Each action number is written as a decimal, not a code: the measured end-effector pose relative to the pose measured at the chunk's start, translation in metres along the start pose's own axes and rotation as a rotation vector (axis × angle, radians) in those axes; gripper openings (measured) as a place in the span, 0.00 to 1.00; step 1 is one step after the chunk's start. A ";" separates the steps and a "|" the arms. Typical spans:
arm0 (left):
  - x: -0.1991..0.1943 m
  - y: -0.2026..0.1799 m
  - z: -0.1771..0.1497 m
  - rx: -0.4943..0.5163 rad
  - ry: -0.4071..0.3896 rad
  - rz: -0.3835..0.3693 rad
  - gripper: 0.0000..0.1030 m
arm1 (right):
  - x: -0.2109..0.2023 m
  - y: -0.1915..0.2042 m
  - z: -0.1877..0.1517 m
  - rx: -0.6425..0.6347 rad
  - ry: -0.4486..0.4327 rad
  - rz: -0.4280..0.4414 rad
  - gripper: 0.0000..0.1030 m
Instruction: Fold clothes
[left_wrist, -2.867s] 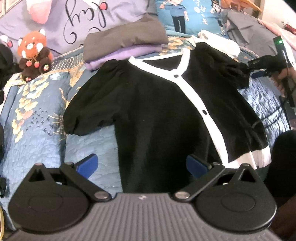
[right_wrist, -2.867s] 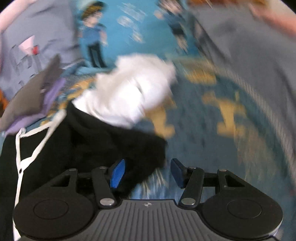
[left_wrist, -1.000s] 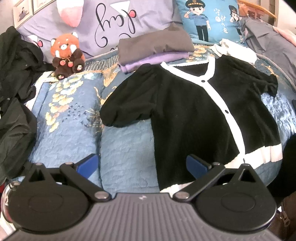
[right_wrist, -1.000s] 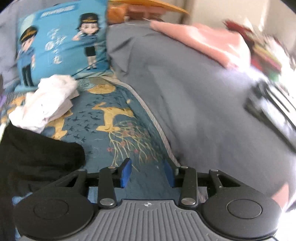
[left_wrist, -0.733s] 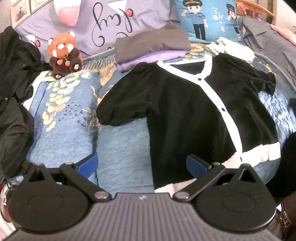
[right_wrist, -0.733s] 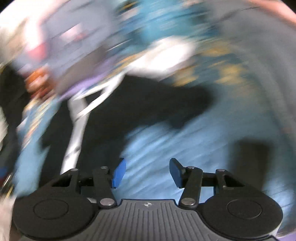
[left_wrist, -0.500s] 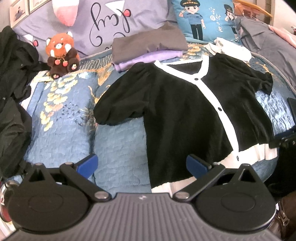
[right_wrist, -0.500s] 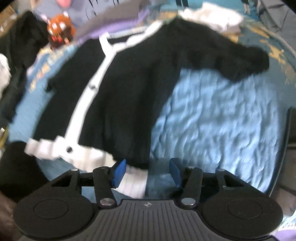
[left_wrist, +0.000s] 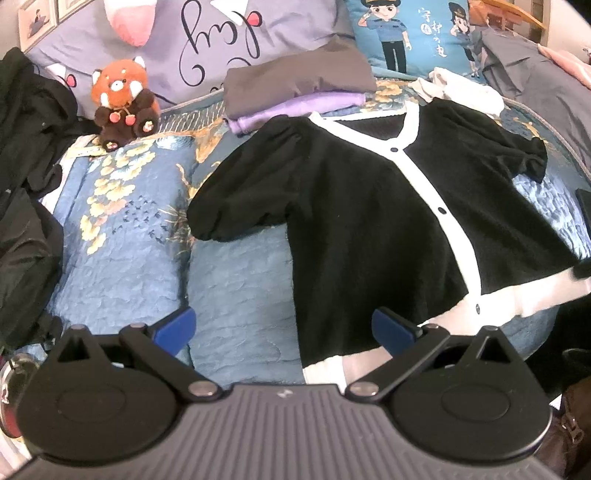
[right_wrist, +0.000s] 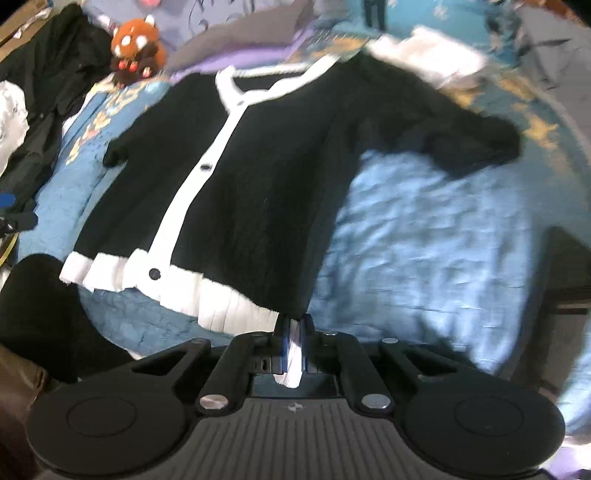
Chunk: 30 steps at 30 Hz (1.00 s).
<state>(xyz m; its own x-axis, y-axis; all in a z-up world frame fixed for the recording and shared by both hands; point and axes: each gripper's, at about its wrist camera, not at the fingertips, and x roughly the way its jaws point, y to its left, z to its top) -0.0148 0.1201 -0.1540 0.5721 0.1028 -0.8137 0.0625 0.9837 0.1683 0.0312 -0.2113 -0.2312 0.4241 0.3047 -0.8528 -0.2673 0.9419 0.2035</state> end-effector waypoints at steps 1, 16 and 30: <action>0.001 0.001 0.000 0.000 0.004 0.002 1.00 | -0.008 -0.004 -0.001 0.005 -0.011 -0.014 0.03; 0.057 0.039 -0.025 0.004 0.144 -0.006 1.00 | 0.012 -0.021 -0.007 0.003 0.040 -0.149 0.03; 0.114 0.032 -0.040 -0.049 0.233 -0.161 0.90 | 0.017 -0.018 -0.005 0.000 0.071 -0.156 0.03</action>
<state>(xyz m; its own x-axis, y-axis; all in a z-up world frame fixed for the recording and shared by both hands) 0.0203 0.1687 -0.2638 0.3546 -0.0303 -0.9345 0.0950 0.9955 0.0038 0.0387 -0.2234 -0.2515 0.3984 0.1441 -0.9058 -0.2030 0.9769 0.0662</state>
